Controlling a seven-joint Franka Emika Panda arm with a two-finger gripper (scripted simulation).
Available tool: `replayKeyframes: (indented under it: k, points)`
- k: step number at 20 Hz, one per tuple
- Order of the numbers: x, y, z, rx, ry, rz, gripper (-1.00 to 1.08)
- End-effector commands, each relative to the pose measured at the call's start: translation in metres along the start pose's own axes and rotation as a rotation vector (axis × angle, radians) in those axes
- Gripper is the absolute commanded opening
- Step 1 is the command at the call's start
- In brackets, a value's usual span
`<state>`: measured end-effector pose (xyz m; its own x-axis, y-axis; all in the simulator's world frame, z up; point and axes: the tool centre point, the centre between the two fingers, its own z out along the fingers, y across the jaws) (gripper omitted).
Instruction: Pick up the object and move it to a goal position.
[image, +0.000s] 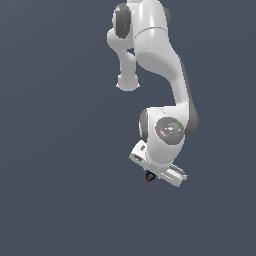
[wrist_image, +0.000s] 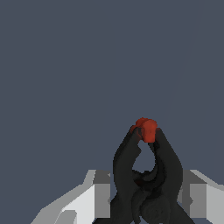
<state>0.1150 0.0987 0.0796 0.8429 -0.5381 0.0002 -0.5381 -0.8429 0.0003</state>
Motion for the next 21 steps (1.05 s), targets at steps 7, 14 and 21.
replayKeyframes:
  k: [7,14,21]
  points:
    - [-0.009,-0.053,-0.025,0.000,0.000,0.001,-1.00]
    - [-0.011,-0.070,-0.033,0.000,0.000,0.001,-1.00]
    - [-0.012,-0.075,-0.035,0.000,0.000,0.001,-1.00]
